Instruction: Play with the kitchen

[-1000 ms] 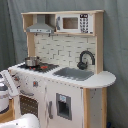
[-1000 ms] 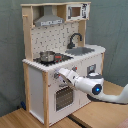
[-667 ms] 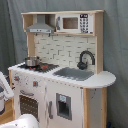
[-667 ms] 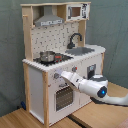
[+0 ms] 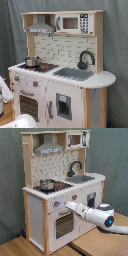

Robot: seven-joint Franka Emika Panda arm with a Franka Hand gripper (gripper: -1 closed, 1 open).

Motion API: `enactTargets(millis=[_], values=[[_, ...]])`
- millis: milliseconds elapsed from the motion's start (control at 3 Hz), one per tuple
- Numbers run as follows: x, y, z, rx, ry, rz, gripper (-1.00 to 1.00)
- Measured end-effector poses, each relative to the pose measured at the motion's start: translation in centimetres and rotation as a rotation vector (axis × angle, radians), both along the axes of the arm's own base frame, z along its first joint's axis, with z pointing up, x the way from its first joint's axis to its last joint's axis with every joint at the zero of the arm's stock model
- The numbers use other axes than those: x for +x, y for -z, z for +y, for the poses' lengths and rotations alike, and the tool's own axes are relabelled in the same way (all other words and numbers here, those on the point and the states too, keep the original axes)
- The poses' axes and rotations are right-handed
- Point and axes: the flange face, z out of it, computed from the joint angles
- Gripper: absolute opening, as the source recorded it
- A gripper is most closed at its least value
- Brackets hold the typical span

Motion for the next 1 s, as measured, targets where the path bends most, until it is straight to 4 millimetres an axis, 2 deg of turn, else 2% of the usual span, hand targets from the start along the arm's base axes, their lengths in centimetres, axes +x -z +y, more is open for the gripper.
enactTargets(millis=[333,1000], values=[[-1.0,-0.3,-0.5,-0.105,-0.011,-0.008,1.0],[-1.7,-4.6,-2.8,-0.232,0.006,-0.058,1.0]])
